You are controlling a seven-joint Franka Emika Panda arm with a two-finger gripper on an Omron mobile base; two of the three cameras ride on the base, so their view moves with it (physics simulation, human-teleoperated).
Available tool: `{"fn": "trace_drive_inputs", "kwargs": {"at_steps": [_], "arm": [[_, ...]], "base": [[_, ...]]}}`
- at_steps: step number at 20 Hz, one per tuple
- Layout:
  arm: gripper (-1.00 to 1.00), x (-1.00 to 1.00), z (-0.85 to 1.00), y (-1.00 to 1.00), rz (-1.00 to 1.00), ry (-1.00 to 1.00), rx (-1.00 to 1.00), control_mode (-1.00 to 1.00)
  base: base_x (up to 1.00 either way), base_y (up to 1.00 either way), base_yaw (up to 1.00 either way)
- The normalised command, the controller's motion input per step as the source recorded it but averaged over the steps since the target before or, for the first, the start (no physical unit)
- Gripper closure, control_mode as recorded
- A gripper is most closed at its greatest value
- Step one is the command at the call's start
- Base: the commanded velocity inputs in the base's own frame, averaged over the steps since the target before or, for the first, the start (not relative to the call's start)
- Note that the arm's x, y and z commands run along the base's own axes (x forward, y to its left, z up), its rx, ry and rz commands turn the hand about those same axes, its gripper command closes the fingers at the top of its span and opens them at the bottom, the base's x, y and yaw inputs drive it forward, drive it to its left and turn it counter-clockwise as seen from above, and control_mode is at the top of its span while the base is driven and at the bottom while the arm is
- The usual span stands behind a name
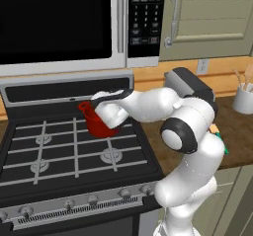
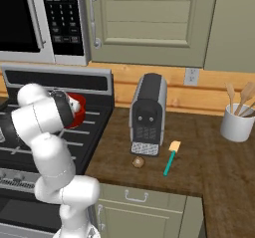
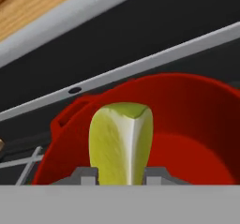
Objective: Put the mushroom and lemon wedge in the pot. Retrieve the spatula and lightly stir the vegetables in the pot.
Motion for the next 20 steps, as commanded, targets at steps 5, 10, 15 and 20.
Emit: {"fn": "trace_drive_inputs", "kwargs": {"at_steps": [5, 10, 15, 20], "arm": [[-1.00, 0.11, -0.05, 0.06, -0.07, 0.02, -0.11, -1.00], [-1.00, 0.00, 0.11, 0.01, -0.02, 0.00, -0.04, -1.00], [-1.00, -0.10, 0.69, 0.00, 0.00, -0.01, 0.00, -1.00], [-1.00, -0.49, 0.98, 0.00, 0.00, 0.00, 0.00, -1.00]], "base": [[0.00, 0.00, 0.00], [0.00, 0.00, 0.00], [0.00, 0.00, 0.00], [0.00, 0.00, 0.00]]}}
